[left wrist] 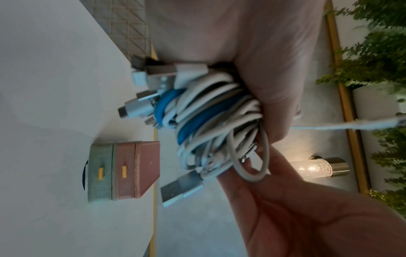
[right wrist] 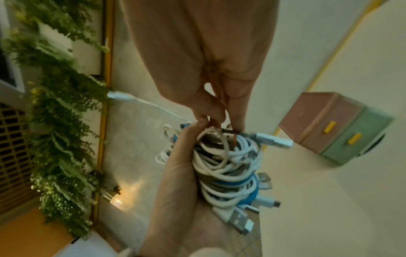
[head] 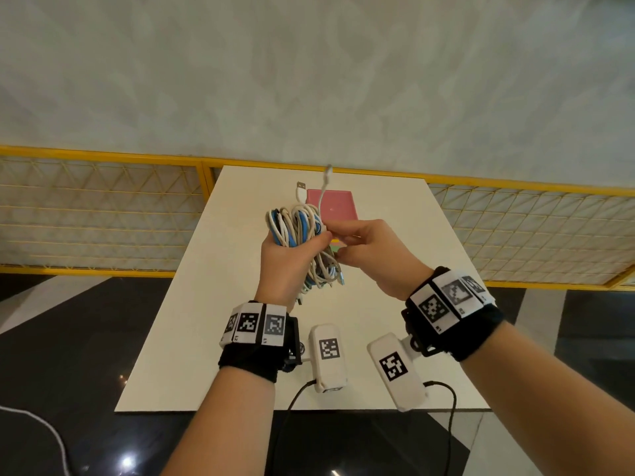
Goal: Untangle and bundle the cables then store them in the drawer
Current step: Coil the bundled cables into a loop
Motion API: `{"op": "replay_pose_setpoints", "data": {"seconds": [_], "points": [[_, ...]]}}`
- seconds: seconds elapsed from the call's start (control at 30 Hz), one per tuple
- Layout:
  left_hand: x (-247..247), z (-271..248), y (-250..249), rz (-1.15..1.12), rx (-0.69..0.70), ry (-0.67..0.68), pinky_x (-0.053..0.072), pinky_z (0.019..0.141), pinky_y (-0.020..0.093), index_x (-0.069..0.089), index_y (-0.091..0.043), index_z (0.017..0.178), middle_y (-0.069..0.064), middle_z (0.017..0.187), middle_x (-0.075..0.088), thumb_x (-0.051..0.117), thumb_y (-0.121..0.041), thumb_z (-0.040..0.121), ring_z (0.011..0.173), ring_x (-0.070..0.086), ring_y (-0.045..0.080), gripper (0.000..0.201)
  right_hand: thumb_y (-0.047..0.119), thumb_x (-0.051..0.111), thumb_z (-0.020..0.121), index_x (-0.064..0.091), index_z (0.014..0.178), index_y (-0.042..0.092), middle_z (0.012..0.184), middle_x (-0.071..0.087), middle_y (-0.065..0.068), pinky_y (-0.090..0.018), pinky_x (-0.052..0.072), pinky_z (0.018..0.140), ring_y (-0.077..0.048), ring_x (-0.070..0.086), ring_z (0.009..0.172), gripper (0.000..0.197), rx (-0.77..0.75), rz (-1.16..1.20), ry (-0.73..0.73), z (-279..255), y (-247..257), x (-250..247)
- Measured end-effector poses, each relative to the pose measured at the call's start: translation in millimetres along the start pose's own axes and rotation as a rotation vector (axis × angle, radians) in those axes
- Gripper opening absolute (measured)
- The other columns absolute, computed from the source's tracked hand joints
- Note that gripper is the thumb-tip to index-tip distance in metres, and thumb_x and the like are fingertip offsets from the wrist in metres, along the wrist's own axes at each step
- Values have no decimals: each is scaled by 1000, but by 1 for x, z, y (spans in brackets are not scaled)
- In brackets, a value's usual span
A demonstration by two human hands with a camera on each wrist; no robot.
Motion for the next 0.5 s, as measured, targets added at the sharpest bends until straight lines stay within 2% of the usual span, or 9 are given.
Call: {"op": "replay_pose_setpoints", "data": {"seconds": [0.07, 0.1, 0.17, 0.2, 0.3, 0.37, 0.43, 0.5], "points": [[-1, 2, -2, -1, -5, 2, 60, 71, 32, 69, -7, 103, 9, 89, 74, 78, -4, 77, 79, 72, 18, 28, -24, 46, 78, 55, 129, 4, 116, 65, -2, -37, 45, 103, -16, 48, 129, 60, 27, -4, 33, 2, 0, 2], [-2, 3, -3, 2, -2, 1, 59, 67, 28, 69, -5, 104, 7, 86, 73, 77, -3, 77, 74, 71, 13, 28, -24, 45, 77, 55, 130, 4, 123, 63, -3, -38, 45, 103, -17, 45, 131, 60, 32, 9, 61, 3, 0, 4], [-5, 5, -5, 21, 6, -1, 56, 61, 22, 67, -5, 104, 3, 81, 70, 76, -2, 77, 66, 68, 7, 29, -23, 41, 79, 54, 131, 6, 134, 56, -6, -32, 49, 98, -16, 47, 129, 61, 80, 60, 108, 4, -2, 7], [-6, 7, -5, 34, 13, -2, 55, 60, 21, 67, -4, 104, 3, 80, 69, 76, -2, 76, 65, 67, 6, 29, -22, 38, 82, 55, 131, 8, 134, 56, -5, -28, 50, 95, -15, 50, 126, 60, 121, 82, 124, 4, -4, 8], [-9, 9, -6, 84, 56, -5, 51, 57, 14, 63, -5, 99, -1, 76, 66, 76, 0, 75, 60, 63, 0, 28, -3, 42, 93, 62, 123, 16, 123, 63, -1, -32, 49, 96, -13, 57, 115, 41, 137, -8, 120, 10, -1, 3], [-13, 10, -5, 128, 81, -4, 51, 61, 12, 59, -12, 100, -2, 82, 66, 78, 1, 74, 64, 64, -2, 34, 10, 43, 97, 67, 110, 18, 104, 67, 0, -31, 51, 85, -13, 62, 98, 29, 72, -46, 17, 16, 10, -9], [-19, 13, 0, 199, 90, 1, 57, 75, 25, 57, -20, 99, -2, 89, 67, 80, -2, 71, 76, 67, 8, 41, 28, 36, 101, 68, 103, 16, 92, 65, -3, -32, 52, 77, -19, 64, 90, 35, -2, 10, -109, 20, 25, -25], [-27, 14, 4, 310, 98, 3, 58, 83, 42, 57, -27, 95, -4, 86, 68, 79, -15, 65, 83, 67, 18, 39, 45, 32, 99, 72, 100, 16, 95, 68, -5, -36, 52, 82, -23, 65, 95, 49, -71, 54, -181, 23, 39, -37]]}}
Point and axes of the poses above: each hand's wrist, its own z-axis towards the middle knuckle, its own x-axis out of the palm, y = z × x, the point moved 6 cm from there along z, towards the middle knuckle
